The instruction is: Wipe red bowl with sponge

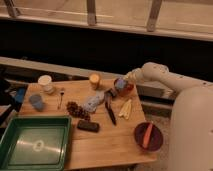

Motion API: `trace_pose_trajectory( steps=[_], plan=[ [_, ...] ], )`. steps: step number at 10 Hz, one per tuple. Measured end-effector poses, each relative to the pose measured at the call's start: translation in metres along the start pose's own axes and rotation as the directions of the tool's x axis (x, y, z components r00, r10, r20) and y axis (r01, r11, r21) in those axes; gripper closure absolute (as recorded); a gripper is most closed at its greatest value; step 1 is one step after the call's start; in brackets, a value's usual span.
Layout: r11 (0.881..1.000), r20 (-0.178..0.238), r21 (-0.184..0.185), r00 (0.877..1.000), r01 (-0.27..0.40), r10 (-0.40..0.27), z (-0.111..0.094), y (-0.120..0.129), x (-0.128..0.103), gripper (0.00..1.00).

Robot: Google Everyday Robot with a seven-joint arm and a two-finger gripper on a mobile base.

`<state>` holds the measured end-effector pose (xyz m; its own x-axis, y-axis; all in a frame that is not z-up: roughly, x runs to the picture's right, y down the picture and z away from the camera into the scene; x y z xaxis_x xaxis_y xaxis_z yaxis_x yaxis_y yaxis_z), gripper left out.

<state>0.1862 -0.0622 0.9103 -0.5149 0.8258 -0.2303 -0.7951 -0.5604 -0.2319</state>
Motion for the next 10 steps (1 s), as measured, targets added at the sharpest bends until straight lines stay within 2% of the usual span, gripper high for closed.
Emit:
trace_pose_trajectory(
  steps=[2,3,5,8,9,10],
  plan=[
    [1.0,0.037,0.022,0.999,-0.013,0.012,-0.01,-0.012,-0.018,0.82],
    [0.999,0.044,0.028,0.999,-0.019,0.018,-0.005,-0.013,-0.03,0.82],
    [1.0,0.033,0.021,0.999,-0.013,0.013,0.009,-0.009,-0.037,0.82],
    [0.999,-0.01,-0.043,1.0,0.015,-0.015,0.047,0.023,-0.036,0.82],
    [0.997,-0.031,-0.068,0.999,0.028,-0.031,0.056,0.032,-0.03,0.82],
    [0.997,-0.047,-0.075,0.998,0.034,-0.038,0.058,0.035,-0.021,0.82]
  ],
)
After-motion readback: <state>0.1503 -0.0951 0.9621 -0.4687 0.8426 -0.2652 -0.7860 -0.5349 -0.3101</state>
